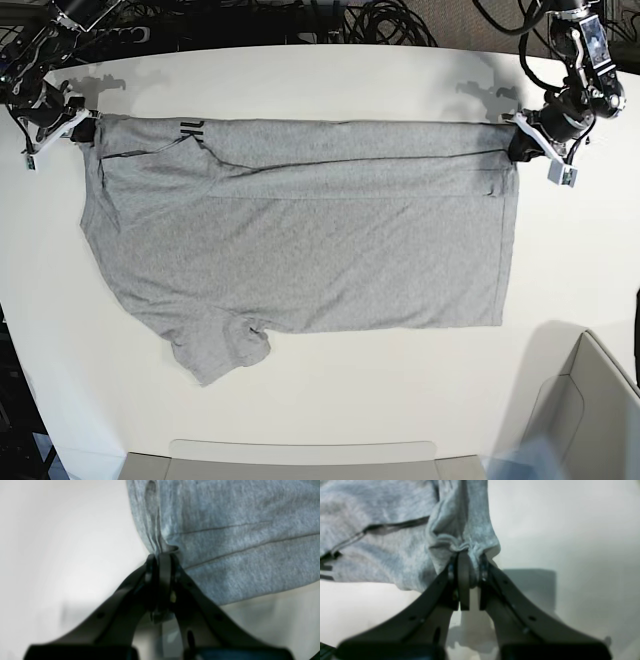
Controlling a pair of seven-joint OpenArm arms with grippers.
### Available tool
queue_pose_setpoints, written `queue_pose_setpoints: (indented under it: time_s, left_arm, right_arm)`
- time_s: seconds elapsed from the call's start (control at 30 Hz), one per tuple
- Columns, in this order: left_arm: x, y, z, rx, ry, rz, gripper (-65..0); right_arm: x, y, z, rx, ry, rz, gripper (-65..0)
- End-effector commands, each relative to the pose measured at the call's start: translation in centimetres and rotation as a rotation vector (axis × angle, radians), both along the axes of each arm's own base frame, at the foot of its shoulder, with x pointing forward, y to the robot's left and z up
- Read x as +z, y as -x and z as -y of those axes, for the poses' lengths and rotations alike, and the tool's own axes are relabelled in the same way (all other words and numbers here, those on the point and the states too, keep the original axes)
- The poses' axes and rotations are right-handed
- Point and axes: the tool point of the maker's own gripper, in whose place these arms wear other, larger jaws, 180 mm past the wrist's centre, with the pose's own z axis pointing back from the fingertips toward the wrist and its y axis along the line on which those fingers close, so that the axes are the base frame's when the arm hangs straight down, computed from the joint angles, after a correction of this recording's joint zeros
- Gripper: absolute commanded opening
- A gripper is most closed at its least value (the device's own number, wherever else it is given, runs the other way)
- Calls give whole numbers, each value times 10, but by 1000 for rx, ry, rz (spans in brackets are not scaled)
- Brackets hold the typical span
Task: Fold the T-shirt properly
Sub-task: 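Regrasp the folded edge and drag the shirt toward the robot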
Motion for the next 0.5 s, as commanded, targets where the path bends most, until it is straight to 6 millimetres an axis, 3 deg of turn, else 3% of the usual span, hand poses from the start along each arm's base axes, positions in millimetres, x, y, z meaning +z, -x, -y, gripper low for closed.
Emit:
queue_pose_setpoints:
  time_s: [0.0, 0.17, 0.47]
  left_arm:
    - [-13, 34, -23, 13, -87, -141, -650]
    - [-9, 60, -50, 94, -116, -169, -650]
    - [-19, 88, -65, 61, -248, -243, -650]
  right_arm:
    - [-14, 28, 2, 23, 25, -134, -650]
    - [-20, 44, 1, 23, 23, -169, -650]
    - [-30, 80, 2, 23, 26, -247, -650]
